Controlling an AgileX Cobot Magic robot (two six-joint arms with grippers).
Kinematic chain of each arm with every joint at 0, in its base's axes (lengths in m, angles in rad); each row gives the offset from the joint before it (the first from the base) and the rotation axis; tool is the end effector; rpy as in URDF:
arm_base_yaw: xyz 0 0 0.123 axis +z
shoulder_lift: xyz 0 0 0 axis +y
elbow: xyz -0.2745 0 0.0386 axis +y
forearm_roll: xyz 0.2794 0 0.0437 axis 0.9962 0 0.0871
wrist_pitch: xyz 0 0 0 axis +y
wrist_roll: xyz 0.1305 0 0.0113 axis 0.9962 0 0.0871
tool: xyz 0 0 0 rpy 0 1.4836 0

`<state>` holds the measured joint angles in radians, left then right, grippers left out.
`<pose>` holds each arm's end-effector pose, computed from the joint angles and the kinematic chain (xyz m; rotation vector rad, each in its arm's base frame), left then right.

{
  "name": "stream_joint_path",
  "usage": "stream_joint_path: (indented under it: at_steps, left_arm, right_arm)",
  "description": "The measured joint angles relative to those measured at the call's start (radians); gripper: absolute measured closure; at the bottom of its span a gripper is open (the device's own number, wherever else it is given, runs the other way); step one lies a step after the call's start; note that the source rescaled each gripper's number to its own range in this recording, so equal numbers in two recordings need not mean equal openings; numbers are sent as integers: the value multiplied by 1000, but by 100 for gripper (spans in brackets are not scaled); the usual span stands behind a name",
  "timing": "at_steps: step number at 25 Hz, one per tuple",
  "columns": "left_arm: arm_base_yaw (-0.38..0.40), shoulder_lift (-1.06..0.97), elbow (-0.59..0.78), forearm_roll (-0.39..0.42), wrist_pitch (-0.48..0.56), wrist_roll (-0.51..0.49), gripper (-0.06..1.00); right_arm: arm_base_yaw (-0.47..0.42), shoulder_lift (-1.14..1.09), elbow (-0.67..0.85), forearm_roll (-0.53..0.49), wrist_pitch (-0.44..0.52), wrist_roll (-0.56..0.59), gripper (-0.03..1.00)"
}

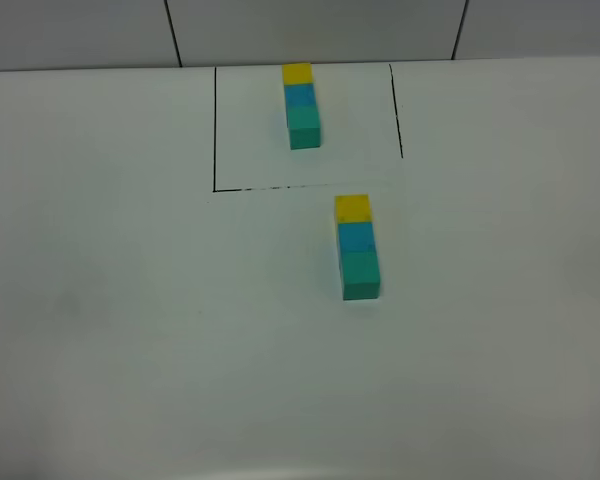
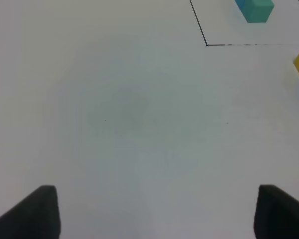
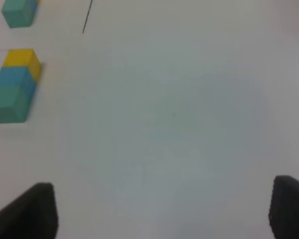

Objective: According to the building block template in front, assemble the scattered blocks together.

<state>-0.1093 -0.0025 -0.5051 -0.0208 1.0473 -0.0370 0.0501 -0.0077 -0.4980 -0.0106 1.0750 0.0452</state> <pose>0.0654 -0.0096 0.2776 0.0741 2.0237 -0.1174 0.0645 0.0020 0.2722 -0.0044 2.0532 0.0465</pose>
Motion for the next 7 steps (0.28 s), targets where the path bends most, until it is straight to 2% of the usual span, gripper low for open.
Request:
stream_joint_path:
  at_steps: [7]
  left_arm:
    - [0, 0, 0, 0, 0, 0, 28]
  right_arm:
    - [0, 0, 0, 0, 0, 0, 19]
